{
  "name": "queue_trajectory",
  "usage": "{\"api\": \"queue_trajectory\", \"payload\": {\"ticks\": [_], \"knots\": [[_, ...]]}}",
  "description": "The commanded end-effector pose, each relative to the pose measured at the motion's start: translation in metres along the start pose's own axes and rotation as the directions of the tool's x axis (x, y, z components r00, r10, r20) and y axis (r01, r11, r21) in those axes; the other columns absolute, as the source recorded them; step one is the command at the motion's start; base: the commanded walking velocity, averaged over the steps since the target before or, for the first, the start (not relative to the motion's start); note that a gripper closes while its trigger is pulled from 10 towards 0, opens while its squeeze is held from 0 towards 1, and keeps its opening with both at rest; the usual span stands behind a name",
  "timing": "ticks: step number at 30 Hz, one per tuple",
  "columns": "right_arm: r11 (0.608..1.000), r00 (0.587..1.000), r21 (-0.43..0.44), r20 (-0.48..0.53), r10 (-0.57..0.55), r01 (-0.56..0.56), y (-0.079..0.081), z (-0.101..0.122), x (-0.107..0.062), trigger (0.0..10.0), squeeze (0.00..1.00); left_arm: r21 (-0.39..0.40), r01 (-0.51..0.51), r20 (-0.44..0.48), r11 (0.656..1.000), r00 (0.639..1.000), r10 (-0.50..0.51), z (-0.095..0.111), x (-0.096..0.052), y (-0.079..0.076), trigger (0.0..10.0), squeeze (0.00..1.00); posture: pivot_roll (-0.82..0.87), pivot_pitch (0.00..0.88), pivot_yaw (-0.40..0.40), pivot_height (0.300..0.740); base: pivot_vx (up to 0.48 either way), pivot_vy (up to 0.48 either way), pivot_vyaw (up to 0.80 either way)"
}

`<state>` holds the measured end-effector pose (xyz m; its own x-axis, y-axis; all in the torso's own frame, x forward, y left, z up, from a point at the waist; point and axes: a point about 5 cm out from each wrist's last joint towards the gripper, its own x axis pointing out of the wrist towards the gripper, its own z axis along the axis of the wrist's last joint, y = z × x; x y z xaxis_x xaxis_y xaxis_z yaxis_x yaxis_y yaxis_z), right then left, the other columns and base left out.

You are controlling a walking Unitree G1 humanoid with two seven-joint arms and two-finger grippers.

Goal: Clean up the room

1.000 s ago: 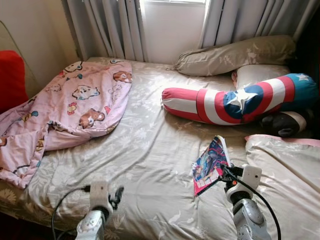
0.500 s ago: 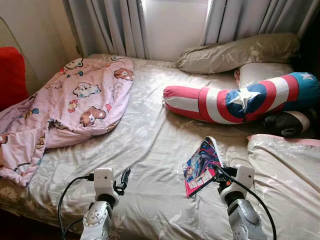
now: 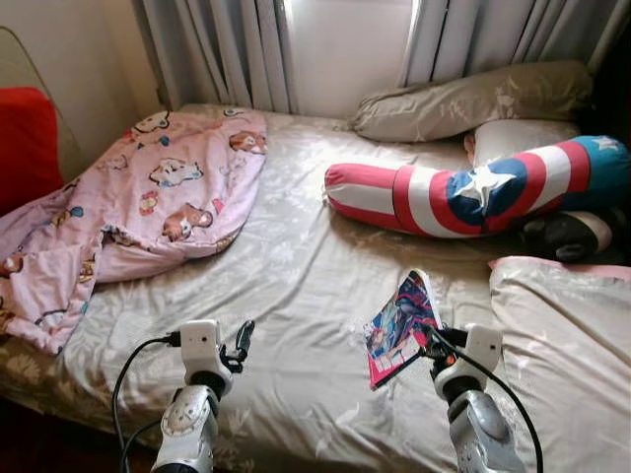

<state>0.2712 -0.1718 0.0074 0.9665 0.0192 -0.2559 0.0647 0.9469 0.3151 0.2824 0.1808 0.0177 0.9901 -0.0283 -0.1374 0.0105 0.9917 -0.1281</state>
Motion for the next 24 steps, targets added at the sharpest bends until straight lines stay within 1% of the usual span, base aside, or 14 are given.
{"api": "queue_trajectory", "payload": {"ticks": [1, 5, 6, 9, 11, 14, 17, 19, 22, 24], "knots": [[1.000, 0.999, -0.012, 0.036, 0.005, -0.005, 0.001, 0.007, 0.004, 10.0, 0.00, -0.015, -0.010, 0.018, 1.000, 1.000, 0.010, 0.006, 0.003, 0.002, 10.0, 0.00, 0.04, 0.000, 0.000, 0.672, 0.000, 0.000, 0.00], [0.998, 1.000, -0.066, 0.013, -0.013, 0.014, -0.001, 0.006, 0.005, 10.0, 0.00, -0.022, -0.010, 0.028, 1.000, 1.000, 0.010, 0.010, 0.005, 0.003, 10.0, 0.00, 0.04, 0.003, 0.001, 0.659, 0.000, 0.000, 0.00], [0.998, 1.000, -0.060, 0.010, -0.018, 0.019, -0.003, 0.005, 0.004, 10.0, 0.00, -0.018, -0.004, 0.030, 1.000, 1.000, 0.004, 0.011, 0.007, 0.001, 10.0, 0.00, 0.04, 0.008, 0.000, 0.649, 0.000, 0.000, 0.00], [0.999, 0.999, -0.023, 0.028, -0.029, 0.030, -0.005, 0.006, 0.004, 10.0, 0.00, -0.024, 0.006, 0.034, 1.000, 0.999, -0.005, 0.012, 0.008, 0.000, 10.0, 0.00, 0.04, 0.008, 0.000, 0.649, 0.000, 0.000, 0.00], [0.999, 0.999, -0.041, 0.026, -0.032, 0.034, -0.006, 0.007, 0.004, 10.0, 0.00, -0.030, 0.011, 0.046, 0.999, 0.999, -0.010, 0.015, 0.009, -0.001, 10.0, 0.00, 0.04, 0.011, 0.002, 0.649, 0.000, 0.000, 0.00], [0.999, 0.999, -0.035, 0.029, -0.032, 0.033, -0.006, 0.008, 0.005, 10.0, 0.00, -0.035, 0.018, 0.058, 0.999, 0.998, -0.016, 0.017, 0.010, -0.002, 10.0, 0.00, 0.04, 0.013, 0.002, 0.649, 0.000, 0.000, 0.00], [1.000, 0.999, -0.022, 0.043, -0.018, 0.019, -0.004, 0.010, 0.006, 10.0, 0.00, -0.028, 0.025, 0.062, 0.999, 0.998, -0.023, 0.019, 0.011, -0.003, 10.0, 0.00, 0.05, 0.014, 0.004, 0.649, 0.000, 0.000, 0.00], [1.000, 0.997, 0.020, 0.072, -0.004, 0.003, -0.001, 0.012, 0.007, 10.0, 0.00, -0.026, 0.028, 0.058, 0.999, 0.998, -0.026, 0.019, 0.011, -0.003, 10.0, 0.00, 0.05, 0.012, 0.004, 0.649, 0.000, 0.000, 0.00], [1.000, 0.996, 0.014, 0.082, 0.024, -0.025, 0.003, 0.014, 0.007, 10.0, 0.00, -0.020, 0.032, 0.055, 0.999, 0.998, -0.030, 0.019, 0.011, -0.003, 10.0, 0.00, 0.05, 0.012, 0.004, 0.649, 0.000, 0.000, 0.00], [0.998, 0.992, 0.046, 0.117, 0.041, -0.046, 0.007, 0.018, 0.008, 10.0, 0.00, -0.027, 0.033, 0.061, 0.999, 0.998, -0.031, 0.021, 0.012, -0.003, 10.0, 0.00, 0.05, 0.013, 0.004, 0.649, 0.000, 0.000, 0.00]]}}
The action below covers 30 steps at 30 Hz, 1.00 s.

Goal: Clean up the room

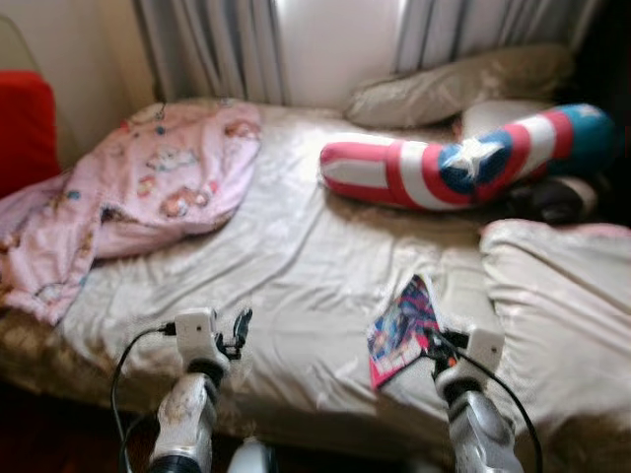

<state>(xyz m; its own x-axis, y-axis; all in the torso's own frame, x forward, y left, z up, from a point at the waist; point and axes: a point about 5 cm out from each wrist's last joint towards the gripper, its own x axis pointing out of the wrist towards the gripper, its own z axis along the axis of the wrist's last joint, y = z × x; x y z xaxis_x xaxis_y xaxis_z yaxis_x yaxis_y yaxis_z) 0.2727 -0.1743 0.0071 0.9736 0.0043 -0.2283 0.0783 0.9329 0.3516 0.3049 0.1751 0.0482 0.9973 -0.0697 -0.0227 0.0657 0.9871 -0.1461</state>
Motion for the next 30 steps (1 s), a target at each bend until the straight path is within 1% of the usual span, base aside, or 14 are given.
{"api": "queue_trajectory", "payload": {"ticks": [1, 10, 18, 25, 30], "knots": [[0.999, 0.995, 0.010, 0.086, 0.051, -0.052, 0.0101, 0.0173, 0.0072, 10.0, 0.00, -0.013, -0.025, -0.047, 1.000, 0.999, 0.024, -0.0108, -0.0080, 0.0059, 10.0, 0.00, 0.05, 0.013, 0.004, 0.649, 0.000, 0.000, 0.00], [0.999, 0.994, 0.009, 0.094, 0.047, -0.048, 0.0085, 0.0195, 0.0091, 10.0, 0.00, -0.011, -0.016, -0.047, 1.000, 0.999, 0.016, -0.0104, -0.0084, 0.0046, 10.0, 0.00, 0.05, 0.013, 0.006, 0.649, 0.000, 0.000, 0.00], [0.999, 0.991, 0.021, 0.129, 0.038, -0.041, 0.0070, 0.0249, 0.0098, 10.0, 0.00, -0.004, -0.008, -0.047, 1.000, 0.999, 0.008, -0.0107, -0.0092, 0.0047, 10.0, 0.00, 0.05, 0.018, 0.010, 0.649, 0.264, 0.000, 0.00], [0.999, 0.992, 0.028, 0.126, 0.029, -0.033, 0.0071, 0.0248, 0.0113, 10.0, 0.00, -0.002, -0.008, -0.052, 1.000, 0.999, 0.008, -0.0118, -0.0106, 0.0060, 10.0, 0.00, 0.06, 0.017, 0.012, 0.649, 0.290, 0.000, 0.00], [0.999, 0.991, 0.030, 0.127, 0.035, -0.039, 0.0101, 0.0256, 0.0133, 10.0, 0.00, 0.001, -0.010, -0.056, 1.000, 0.998, 0.010, -0.0117, -0.0103, 0.0070, 10.0, 0.00, 0.06, 0.013, 0.015, 0.649, 0.313, 0.000, 0.00]]}}
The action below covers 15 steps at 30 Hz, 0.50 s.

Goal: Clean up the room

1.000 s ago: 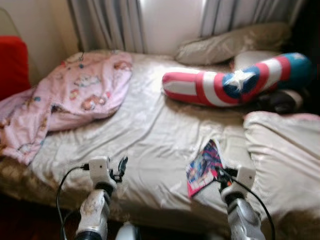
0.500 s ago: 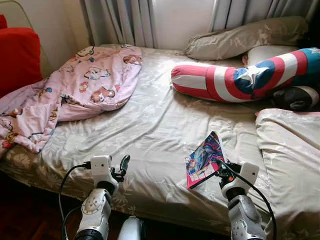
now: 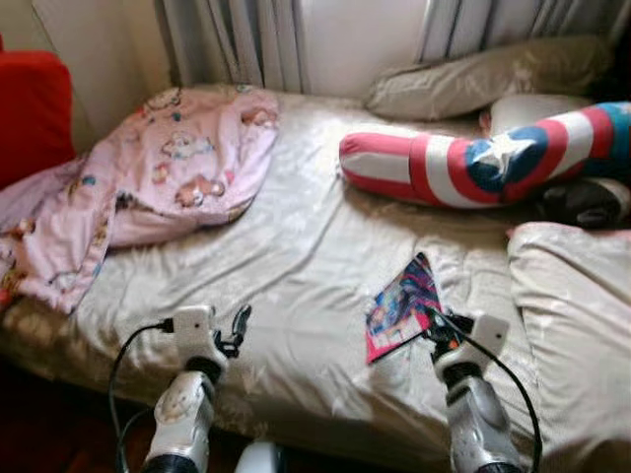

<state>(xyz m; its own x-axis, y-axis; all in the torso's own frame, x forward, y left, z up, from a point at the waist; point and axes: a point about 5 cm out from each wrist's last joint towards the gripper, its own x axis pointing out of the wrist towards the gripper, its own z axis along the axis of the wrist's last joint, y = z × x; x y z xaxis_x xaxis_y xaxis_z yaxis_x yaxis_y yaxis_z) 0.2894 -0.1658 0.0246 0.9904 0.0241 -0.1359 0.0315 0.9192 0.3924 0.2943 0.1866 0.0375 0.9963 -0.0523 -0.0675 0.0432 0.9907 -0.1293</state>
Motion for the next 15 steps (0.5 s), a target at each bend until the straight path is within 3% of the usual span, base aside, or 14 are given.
{"api": "queue_trajectory", "payload": {"ticks": [1, 8, 15], "knots": [[1.000, 0.999, -0.002, 0.048, -0.016, 0.016, -0.0049, 0.0093, 0.0017, 10.0, 0.00, -0.015, 0.014, -0.014, 1.000, 1.000, -0.014, -0.0024, 0.0008, -0.0052, 10.0, 0.00, 0.06, 0.014, 0.016, 0.649, 0.315, 0.000, 0.00], [0.999, 0.998, 0.000, 0.048, -0.036, 0.036, -0.0077, 0.0106, 0.0029, 10.0, 0.00, -0.003, 0.023, -0.025, 1.000, 0.999, -0.023, -0.0040, 0.0002, -0.0062, 10.0, 0.00, 0.06, 0.019, 0.021, 0.649, 0.285, 0.000, 0.00], [0.999, 1.000, 0.043, 0.024, 0.007, -0.008, 0.0022, 0.0077, 0.0101, 10.0, 0.00, 0.016, 0.028, -0.031, 0.999, 0.999, -0.027, -0.0040, -0.0024, -0.0020, 10.0, 0.00, 0.08, 0.038, 0.042, 0.649, 0.000, 0.000, 0.00]]}}
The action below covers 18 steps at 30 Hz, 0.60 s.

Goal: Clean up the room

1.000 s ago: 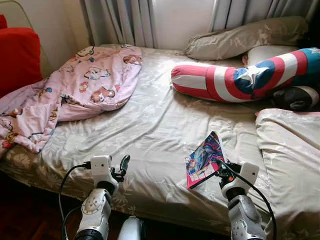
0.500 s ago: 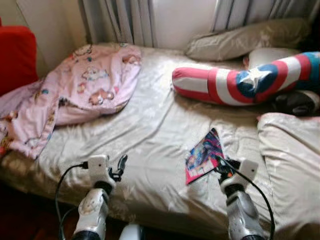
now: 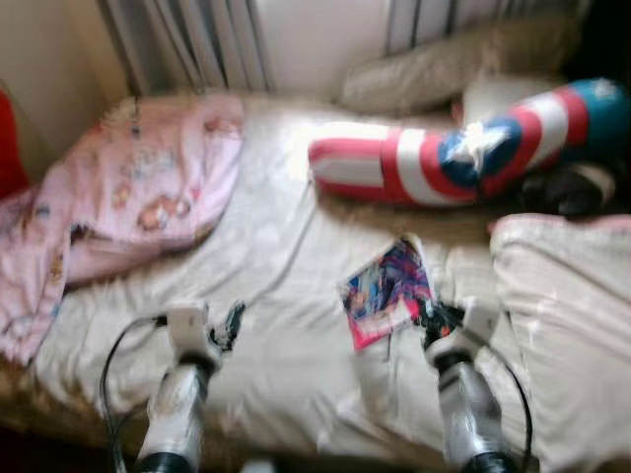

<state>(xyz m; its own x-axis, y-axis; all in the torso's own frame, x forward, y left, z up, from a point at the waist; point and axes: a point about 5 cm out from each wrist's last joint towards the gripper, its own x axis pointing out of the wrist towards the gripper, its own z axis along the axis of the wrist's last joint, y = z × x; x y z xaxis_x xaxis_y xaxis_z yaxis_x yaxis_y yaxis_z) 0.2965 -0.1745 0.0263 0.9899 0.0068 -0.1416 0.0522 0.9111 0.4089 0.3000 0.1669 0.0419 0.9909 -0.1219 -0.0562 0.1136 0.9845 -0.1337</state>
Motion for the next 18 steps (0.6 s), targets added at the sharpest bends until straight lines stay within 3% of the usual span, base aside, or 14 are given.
{"api": "queue_trajectory", "payload": {"ticks": [1, 9, 13, 18], "knots": [[0.999, 0.999, 0.030, 0.023, 0.026, -0.027, 0.010, 0.001, 0.004, 10.0, 0.00, 0.017, -0.042, -0.032, 0.999, 0.999, 0.043, -0.006, -0.011, 0.018, 10.0, 0.00, 0.08, 0.040, 0.044, 0.649, 0.000, 0.000, 0.00], [0.984, 0.999, 0.178, -0.034, 0.022, -0.015, 0.011, -0.007, 0.007, 10.0, 0.00, 0.051, -0.027, -0.043, 0.998, 0.999, 0.029, -0.006, -0.018, 0.025, 10.0, 0.00, 0.11, 0.067, 0.069, 0.649, 0.000, 0.000, 0.00], [0.967, 0.995, 0.247, -0.057, 0.079, -0.063, 0.019, -0.015, 0.007, 10.0, 0.00, 0.070, -0.017, -0.047, 0.997, 0.999, 0.021, -0.006, -0.025, 0.030, 10.0, 0.00, 0.14, 0.096, 0.096, 0.649, 0.000, 0.000, 0.00], [0.940, 0.997, 0.341, -0.077, 0.017, 0.010, 0.008, -0.020, 0.004, 10.0, 0.00, 0.106, 0.010, -0.067, 0.994, 0.998, -0.003, -0.006, -0.033, 0.034, 10.0, 0.00, 0.17, 0.131, 0.128, 0.649, 0.000, 0.000, 0.00]]}}
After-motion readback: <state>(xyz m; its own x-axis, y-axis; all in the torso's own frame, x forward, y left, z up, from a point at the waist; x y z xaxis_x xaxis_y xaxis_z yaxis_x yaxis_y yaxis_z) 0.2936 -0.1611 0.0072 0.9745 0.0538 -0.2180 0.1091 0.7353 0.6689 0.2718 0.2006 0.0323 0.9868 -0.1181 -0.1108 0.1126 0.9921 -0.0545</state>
